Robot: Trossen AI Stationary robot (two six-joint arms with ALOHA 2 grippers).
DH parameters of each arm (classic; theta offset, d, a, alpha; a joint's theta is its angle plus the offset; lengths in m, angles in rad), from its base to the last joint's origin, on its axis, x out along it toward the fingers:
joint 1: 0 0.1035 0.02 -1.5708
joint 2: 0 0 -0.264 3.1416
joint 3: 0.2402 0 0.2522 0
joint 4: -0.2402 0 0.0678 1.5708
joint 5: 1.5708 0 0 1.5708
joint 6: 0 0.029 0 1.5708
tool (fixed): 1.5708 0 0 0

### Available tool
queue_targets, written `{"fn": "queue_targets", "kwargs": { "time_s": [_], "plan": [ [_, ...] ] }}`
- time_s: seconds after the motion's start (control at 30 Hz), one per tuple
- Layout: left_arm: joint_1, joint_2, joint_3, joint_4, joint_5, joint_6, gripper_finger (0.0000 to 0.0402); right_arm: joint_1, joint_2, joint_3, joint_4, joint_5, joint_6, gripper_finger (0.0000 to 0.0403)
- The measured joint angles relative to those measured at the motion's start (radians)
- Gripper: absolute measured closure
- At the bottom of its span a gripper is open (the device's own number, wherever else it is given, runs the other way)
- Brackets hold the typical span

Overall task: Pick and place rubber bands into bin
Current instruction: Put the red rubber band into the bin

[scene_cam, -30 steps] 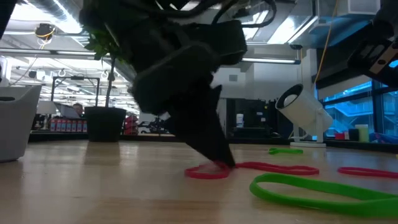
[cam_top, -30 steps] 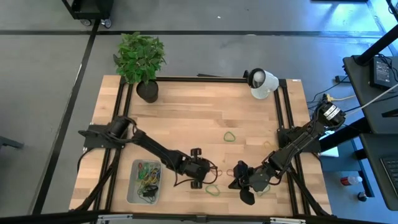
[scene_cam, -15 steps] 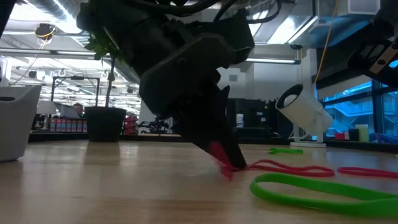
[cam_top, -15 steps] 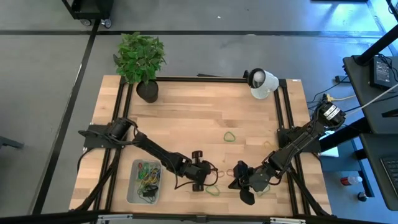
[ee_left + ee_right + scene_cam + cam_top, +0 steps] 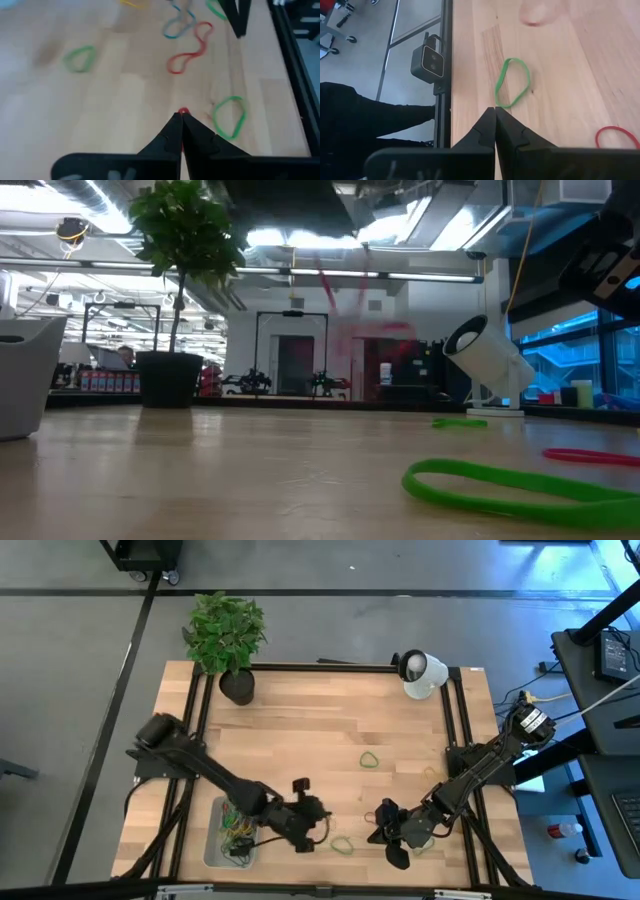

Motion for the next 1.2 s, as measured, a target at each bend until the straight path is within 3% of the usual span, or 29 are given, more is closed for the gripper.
{"fn": "queue_targets", "kwargs": {
  "time_s": [0.33, 0.57, 0.97, 1.2],
  "plan": [
    [-0.122, -0.260, 0.000, -0.374, -0.124, -0.229, 0.0400, 0.000, 0.000, 0.000, -0.006, 0.022, -0.027, 0.0400],
    [-0.249, -0.369, 0.001, -0.671, -0.035, -0.560, 0.0400, 0.000, 0.000, 0.000, -0.009, 0.025, -0.030, 0.0400],
    [-0.443, -0.367, 0.001, -1.123, 0.200, -1.155, 0.0399, 0.000, 0.000, 0.000, -0.014, 0.027, -0.045, 0.0400],
    [-0.472, -0.303, 0.001, -1.073, 0.159, -1.191, 0.0399, -0.003, 0.000, 0.000, -0.014, 0.027, -0.061, 0.0400]
  ]
}}
